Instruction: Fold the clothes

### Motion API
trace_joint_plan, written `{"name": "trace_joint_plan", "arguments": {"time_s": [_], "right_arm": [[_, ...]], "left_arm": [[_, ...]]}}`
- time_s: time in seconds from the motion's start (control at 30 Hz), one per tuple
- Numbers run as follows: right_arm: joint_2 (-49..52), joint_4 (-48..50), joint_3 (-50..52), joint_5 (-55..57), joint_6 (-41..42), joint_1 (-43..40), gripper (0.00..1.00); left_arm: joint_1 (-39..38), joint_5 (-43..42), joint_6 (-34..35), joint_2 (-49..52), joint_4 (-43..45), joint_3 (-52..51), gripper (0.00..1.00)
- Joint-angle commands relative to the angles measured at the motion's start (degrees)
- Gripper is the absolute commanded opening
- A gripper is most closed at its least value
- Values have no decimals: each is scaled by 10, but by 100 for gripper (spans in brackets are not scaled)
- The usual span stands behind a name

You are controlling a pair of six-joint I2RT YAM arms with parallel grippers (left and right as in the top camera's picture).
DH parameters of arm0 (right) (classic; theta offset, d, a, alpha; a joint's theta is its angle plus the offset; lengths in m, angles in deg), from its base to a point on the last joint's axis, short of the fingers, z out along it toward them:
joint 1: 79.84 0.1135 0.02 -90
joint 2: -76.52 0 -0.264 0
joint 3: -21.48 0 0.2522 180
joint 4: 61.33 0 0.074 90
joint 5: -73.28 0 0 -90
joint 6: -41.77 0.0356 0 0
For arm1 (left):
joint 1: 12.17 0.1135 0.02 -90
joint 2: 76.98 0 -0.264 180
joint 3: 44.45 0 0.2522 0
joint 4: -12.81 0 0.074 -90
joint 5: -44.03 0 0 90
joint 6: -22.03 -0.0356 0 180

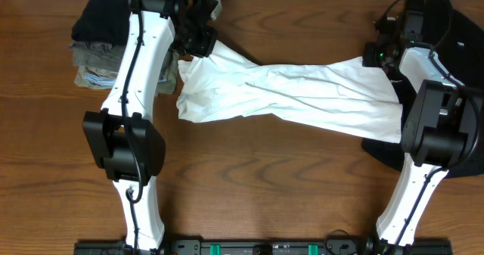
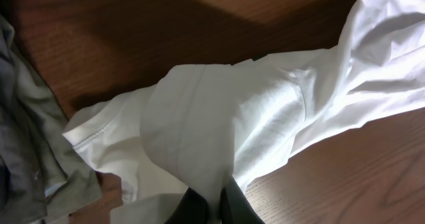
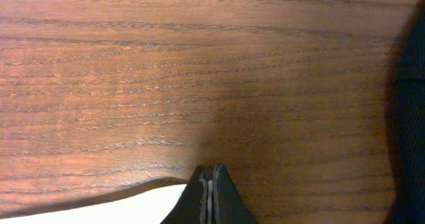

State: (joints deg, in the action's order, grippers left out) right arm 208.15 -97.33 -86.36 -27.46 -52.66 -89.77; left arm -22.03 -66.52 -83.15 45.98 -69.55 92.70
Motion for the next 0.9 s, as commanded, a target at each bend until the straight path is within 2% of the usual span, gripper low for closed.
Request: {"name": "trace_joint_plan", "arguments": {"time_s": [0.0,0.6,0.87], "right_arm": [[25,-23,12,3,5,2,1],[-198,-67,-33,-4,-4,-3,1],[-249,-127,-33,-41,-6,-33,1]], "left_arm": [[-1,7,3,5,0,1,6],[-1,12,-16,5,57,1,6],[0,81,-17,5,90,1,6]]}}
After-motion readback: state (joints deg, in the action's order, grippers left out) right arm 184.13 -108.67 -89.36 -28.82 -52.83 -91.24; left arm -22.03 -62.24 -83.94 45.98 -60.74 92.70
